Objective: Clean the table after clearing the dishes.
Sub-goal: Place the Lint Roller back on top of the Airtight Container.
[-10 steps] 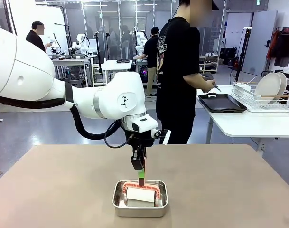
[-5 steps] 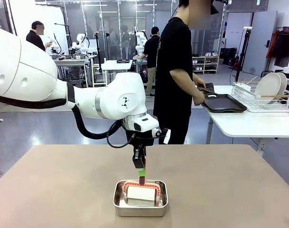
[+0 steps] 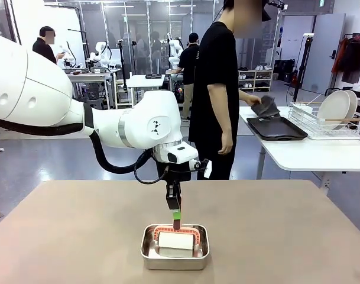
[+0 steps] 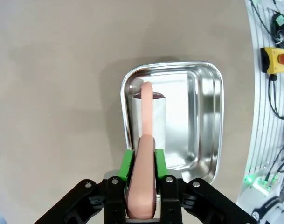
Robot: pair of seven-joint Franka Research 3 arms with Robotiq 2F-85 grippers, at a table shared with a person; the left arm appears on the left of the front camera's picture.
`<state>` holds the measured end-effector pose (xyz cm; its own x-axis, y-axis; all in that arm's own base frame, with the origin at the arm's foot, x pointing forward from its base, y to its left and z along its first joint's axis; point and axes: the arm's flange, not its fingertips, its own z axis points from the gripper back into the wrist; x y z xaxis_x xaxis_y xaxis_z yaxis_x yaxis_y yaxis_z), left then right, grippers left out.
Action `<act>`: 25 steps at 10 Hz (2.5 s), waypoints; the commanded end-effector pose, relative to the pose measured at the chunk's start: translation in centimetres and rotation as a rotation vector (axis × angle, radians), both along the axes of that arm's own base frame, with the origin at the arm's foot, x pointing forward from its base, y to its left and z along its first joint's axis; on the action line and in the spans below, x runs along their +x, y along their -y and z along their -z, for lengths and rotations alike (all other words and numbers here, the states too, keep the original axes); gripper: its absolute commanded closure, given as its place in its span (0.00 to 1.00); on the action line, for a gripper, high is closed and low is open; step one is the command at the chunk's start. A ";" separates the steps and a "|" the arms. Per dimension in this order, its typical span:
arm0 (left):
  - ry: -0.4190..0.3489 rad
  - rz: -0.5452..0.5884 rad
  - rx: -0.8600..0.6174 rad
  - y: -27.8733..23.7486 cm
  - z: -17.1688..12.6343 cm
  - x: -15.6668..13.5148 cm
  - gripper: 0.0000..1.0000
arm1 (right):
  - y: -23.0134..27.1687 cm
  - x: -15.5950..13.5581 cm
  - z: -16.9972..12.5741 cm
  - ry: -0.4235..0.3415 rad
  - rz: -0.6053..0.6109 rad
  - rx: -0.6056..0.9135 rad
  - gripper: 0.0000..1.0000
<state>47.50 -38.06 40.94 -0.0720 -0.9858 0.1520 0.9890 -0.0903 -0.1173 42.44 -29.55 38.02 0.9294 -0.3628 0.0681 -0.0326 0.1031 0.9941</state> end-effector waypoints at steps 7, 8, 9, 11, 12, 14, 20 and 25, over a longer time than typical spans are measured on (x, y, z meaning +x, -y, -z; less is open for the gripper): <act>0.014 -0.004 -0.035 -0.4 -1.3 0.9 0.00 | -0.1 -0.4 -0.3 -0.005 -0.002 -0.008 0.00; 0.013 -0.001 -0.034 -0.8 -2.1 1.0 0.00 | -0.1 -0.4 -0.3 -0.005 -0.002 -0.008 0.00; 0.000 0.001 -0.031 -0.9 -2.8 1.0 0.00 | -0.1 -0.4 -0.3 -0.005 -0.002 -0.008 0.00; -0.009 0.010 -0.039 -1.0 -3.7 1.2 0.00 | -0.1 -0.4 -0.3 -0.005 -0.002 -0.008 0.00; -0.017 0.054 -0.039 -1.1 -3.9 1.2 0.00 | -0.1 -0.4 -0.3 -0.005 -0.002 -0.008 0.00; 0.023 -0.014 -0.021 -0.7 -2.8 1.4 0.00 | -0.1 -0.4 -0.3 -0.005 -0.002 -0.008 0.00; 0.023 -0.014 -0.021 -0.7 -2.8 1.4 0.00 | -0.1 -0.4 -0.3 -0.005 -0.002 -0.008 0.00; 0.012 0.000 -0.019 -0.6 -2.8 1.6 0.00 | -0.1 -0.4 -0.3 -0.005 -0.002 -0.008 0.00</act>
